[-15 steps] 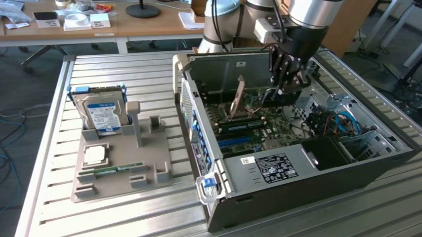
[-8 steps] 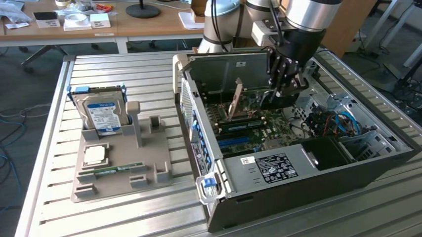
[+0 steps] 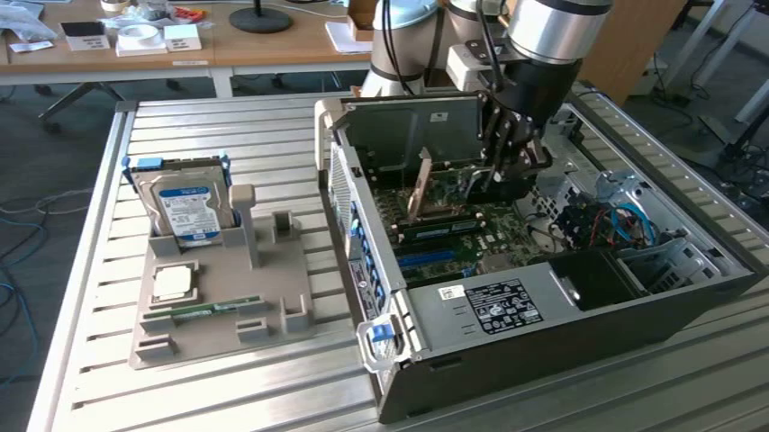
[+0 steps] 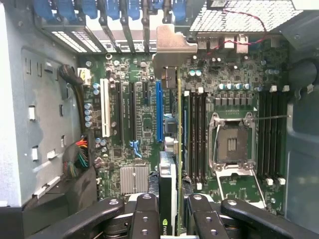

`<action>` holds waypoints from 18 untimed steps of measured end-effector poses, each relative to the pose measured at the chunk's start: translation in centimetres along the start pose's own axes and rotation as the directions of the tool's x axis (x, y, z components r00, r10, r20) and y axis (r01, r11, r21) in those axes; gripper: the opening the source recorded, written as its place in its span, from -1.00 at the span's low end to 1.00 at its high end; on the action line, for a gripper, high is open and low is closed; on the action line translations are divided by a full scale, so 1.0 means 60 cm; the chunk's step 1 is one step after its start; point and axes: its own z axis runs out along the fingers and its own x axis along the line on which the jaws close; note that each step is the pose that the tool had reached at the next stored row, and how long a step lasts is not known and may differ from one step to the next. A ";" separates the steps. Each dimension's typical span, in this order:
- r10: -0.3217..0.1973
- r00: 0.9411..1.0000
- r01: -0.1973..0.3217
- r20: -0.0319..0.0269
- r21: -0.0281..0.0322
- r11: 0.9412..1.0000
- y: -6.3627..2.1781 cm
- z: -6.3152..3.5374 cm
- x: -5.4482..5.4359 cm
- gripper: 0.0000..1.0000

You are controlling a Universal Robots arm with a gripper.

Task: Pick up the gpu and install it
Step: 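Insert the gpu into the slot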

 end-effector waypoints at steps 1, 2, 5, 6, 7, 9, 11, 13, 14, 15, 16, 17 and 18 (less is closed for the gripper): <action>-0.001 1.000 0.001 0.000 0.000 1.000 0.001 0.000 0.002 -0.46; -0.003 1.000 0.003 0.000 0.000 1.000 0.002 0.001 0.005 -0.46; -0.005 1.000 0.005 0.000 0.000 1.000 0.005 0.002 0.008 -0.46; -0.006 1.000 0.006 0.000 0.000 1.000 0.006 0.003 0.009 -0.46; -0.006 1.000 0.006 0.000 0.000 1.000 0.008 0.004 0.009 -0.46; -0.007 1.000 0.007 0.000 0.000 1.000 0.011 0.008 0.009 -0.46; -0.007 1.000 0.007 0.000 0.000 1.000 0.015 0.012 0.010 -0.46; -0.007 1.000 0.007 0.000 0.000 1.000 0.018 0.017 0.010 -0.46; -0.007 1.000 0.007 0.000 0.000 1.000 0.020 0.019 0.010 -0.46; -0.007 1.000 0.007 0.000 0.000 1.000 0.020 0.020 0.010 -0.46; -0.007 1.000 0.007 -0.001 0.000 1.000 0.020 0.021 0.010 -0.46; -0.007 1.000 0.007 -0.001 0.000 1.000 0.020 0.021 0.010 -0.46; -0.007 1.000 0.007 -0.001 0.000 1.000 0.020 0.021 0.010 -0.46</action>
